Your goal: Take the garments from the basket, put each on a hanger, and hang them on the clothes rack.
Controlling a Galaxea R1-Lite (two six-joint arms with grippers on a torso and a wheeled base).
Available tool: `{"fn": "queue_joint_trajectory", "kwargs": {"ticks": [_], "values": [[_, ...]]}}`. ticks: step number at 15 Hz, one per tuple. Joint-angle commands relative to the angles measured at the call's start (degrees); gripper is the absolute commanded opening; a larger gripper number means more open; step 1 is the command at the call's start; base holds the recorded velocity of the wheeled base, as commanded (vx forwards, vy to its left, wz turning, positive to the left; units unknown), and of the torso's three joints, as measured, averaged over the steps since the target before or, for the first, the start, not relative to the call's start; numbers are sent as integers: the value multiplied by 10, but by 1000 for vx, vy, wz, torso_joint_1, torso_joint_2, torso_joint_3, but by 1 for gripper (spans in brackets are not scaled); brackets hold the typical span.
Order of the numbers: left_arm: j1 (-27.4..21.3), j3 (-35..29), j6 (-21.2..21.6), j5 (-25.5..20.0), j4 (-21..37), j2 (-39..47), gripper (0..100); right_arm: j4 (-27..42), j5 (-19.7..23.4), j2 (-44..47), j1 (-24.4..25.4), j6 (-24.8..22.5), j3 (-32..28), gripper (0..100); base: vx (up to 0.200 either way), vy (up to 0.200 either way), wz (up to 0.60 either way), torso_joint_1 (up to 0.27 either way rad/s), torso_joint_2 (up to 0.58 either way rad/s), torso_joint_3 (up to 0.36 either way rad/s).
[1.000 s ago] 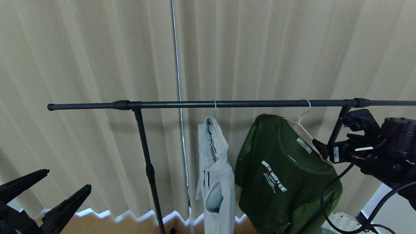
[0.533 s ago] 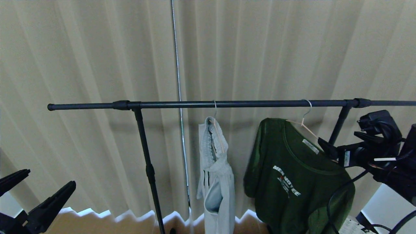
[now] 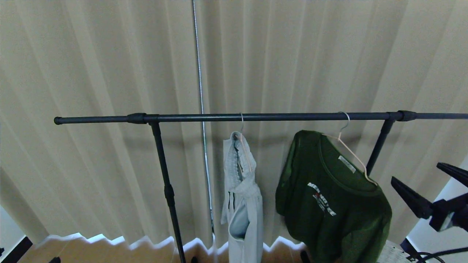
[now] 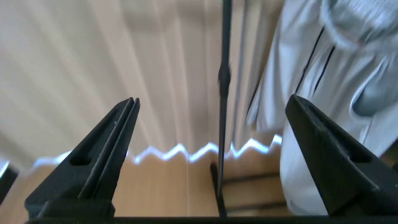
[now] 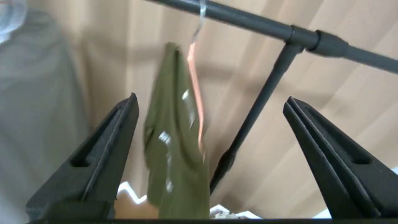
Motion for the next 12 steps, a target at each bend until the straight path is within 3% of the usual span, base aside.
{"fn": "queue_joint_trajectory", "kwargs": {"ticks": [1, 4, 8, 12], "values": [[10, -20, 0, -1, 89, -121, 100, 54, 17, -125, -1, 1, 57, 100, 0, 0, 0, 0, 0, 0], [10, -4, -1, 0, 126, -182, 100, 247, 16, -263, -1, 0, 54, 100, 0, 0, 0, 0, 0, 0], [10, 31, -2, -3, 129, -216, 100, 510, 16, -437, -1, 1, 9, 100, 0, 0, 0, 0, 0, 0], [-14, 41, -3, -28, 123, -235, 100, 640, 10, -538, -18, 1, 0, 100, 0, 0, 0, 0, 0, 0]]}}
